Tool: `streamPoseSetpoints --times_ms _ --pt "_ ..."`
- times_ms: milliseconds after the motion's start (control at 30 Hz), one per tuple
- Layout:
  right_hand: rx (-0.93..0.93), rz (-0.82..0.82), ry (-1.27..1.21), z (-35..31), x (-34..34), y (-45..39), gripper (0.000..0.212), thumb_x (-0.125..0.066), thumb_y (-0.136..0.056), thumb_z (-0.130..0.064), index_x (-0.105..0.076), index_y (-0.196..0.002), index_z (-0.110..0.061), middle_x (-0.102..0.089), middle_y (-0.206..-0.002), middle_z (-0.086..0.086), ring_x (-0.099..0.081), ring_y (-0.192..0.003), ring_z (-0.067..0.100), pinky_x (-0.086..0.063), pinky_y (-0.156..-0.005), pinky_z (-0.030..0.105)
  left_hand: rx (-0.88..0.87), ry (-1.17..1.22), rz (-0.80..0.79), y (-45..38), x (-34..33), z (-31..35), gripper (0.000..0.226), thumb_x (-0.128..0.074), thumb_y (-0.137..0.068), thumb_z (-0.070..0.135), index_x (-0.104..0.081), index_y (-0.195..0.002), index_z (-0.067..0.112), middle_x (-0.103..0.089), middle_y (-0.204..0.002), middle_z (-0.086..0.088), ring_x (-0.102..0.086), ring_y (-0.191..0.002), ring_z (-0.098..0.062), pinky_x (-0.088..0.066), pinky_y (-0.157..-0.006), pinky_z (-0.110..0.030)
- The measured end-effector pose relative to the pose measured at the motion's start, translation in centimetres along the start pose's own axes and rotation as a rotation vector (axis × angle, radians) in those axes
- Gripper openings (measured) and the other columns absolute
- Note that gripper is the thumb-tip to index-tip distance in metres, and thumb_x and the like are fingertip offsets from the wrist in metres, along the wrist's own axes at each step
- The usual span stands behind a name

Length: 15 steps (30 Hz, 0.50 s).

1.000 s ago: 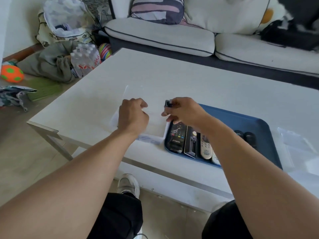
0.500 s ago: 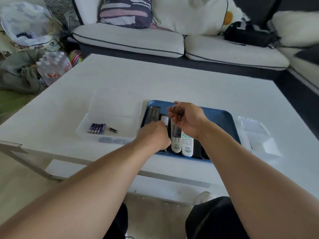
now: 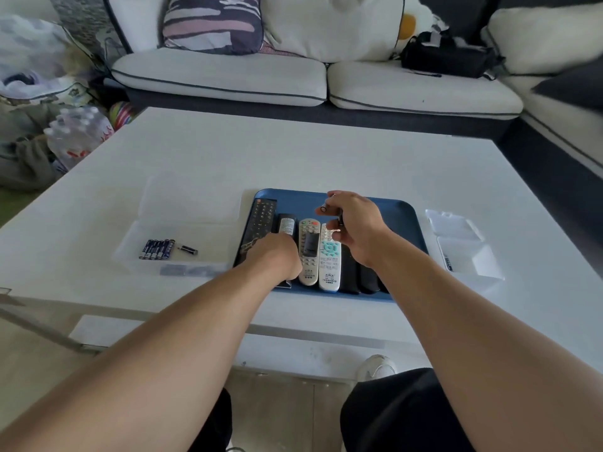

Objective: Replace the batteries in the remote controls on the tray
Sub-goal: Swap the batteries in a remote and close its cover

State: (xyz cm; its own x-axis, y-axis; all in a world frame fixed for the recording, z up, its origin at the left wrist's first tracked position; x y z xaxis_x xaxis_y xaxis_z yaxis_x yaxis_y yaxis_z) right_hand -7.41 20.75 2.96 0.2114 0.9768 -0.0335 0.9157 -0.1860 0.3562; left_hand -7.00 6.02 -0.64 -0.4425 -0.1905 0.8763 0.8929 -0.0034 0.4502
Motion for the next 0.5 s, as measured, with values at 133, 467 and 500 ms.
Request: streamPoseSetpoints --times_ms 133,467,500 --pt "0.025 -0.017 0.033 0.0 0.2 -0.1 0.020 -0.056 -0.096 -0.012 -0.063 -0.114 -0.015 -0.076 -0.084 0.001 -0.055 -0.053 0.011 -0.044 -0.055 0.026 0.023 -0.019 0.017 -0.3 0.3 0.2 0.034 -0.059 -0.090 0.010 -0.059 -0.123 0.001 -0.071 -0.111 -0.014 -0.072 -0.100 -0.028 -0.058 -0.078 -0.034" --pt "0.063 -0.033 0.114 0.1 0.6 -0.6 0.017 -0.058 -0.097 -0.014 -0.064 -0.113 -0.015 -0.076 -0.089 0.004 -0.054 -0.052 0.010 -0.045 -0.055 0.026 0.092 -0.053 -0.014 -1.1 0.8 -0.1 0.022 -0.070 -0.089 0.020 -0.056 -0.097 0.005 -0.065 -0.066 -0.005 -0.065 -0.058 -0.015 -0.037 -0.039 -0.028" --pt "0.062 -0.035 0.123 0.3 0.6 -0.7 0.017 -0.059 -0.097 -0.014 -0.064 -0.113 -0.015 -0.077 -0.089 0.004 -0.054 -0.052 0.011 -0.045 -0.055 0.026 0.099 -0.049 -0.020 -1.2 0.7 -0.3 0.024 -0.071 -0.088 0.021 -0.053 -0.089 0.005 -0.063 -0.060 -0.005 -0.062 -0.051 -0.014 -0.037 -0.038 -0.027"
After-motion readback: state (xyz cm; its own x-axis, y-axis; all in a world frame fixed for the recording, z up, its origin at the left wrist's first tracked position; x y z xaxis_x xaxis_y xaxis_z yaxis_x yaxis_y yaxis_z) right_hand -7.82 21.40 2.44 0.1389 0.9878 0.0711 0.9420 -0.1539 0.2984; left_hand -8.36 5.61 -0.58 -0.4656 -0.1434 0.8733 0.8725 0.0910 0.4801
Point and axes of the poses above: each hand's wrist, its own y-axis away from the middle knuckle, its own x-axis out of the back of the hand, z = x × y, the point moved 8 cm from there along -y, towards the middle knuckle
